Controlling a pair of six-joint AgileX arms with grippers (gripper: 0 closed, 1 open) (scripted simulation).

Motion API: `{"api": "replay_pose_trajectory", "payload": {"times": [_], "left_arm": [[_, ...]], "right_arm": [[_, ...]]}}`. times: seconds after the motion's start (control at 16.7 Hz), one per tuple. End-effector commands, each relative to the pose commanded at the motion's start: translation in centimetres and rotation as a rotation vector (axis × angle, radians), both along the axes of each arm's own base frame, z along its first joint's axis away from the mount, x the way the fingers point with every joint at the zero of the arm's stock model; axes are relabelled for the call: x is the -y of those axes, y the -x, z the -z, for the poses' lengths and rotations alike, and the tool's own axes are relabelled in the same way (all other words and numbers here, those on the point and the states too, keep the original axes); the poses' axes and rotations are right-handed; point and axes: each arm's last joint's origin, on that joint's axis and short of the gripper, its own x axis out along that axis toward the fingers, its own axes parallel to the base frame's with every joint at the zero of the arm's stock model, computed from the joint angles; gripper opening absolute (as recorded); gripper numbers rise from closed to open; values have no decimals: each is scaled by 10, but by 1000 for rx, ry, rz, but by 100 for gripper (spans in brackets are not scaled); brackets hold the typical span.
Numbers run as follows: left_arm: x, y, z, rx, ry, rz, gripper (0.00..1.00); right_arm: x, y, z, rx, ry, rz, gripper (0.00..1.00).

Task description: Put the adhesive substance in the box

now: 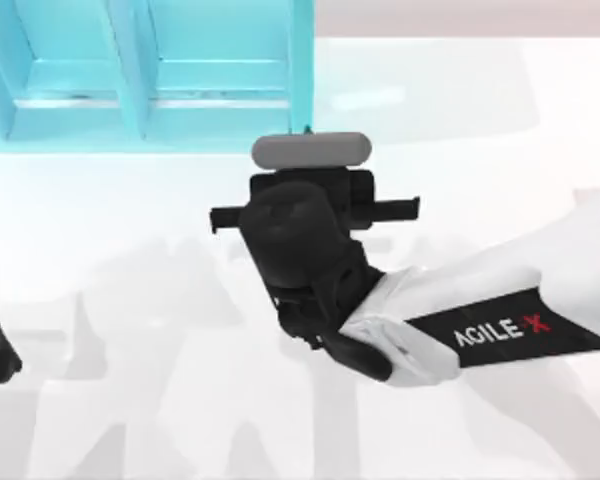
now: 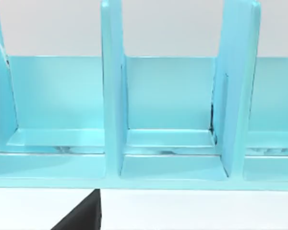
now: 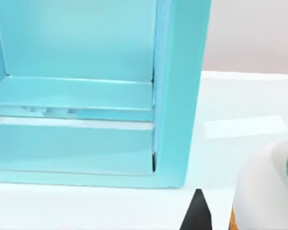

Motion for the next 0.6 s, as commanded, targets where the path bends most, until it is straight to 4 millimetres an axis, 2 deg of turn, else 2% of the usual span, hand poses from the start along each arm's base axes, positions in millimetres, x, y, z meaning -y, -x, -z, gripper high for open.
{"api": "replay_pose_trajectory", "payload": {"times": [0.18,0.3,0.42,0.6], "left_arm": [[0,0,0,0,0,0,100],[0,0,0,0,0,0,100],[0,0,0,0,0,0,100],[0,0,0,0,0,0,100]], "right_arm": [[12,-26,-18,-33,100,-60,0],[30,-52,-33,-71,212,-120,0],[58,-80,-49,-124,351,-196,0],[119,-120,-71,-231,577,-342,0]]}}
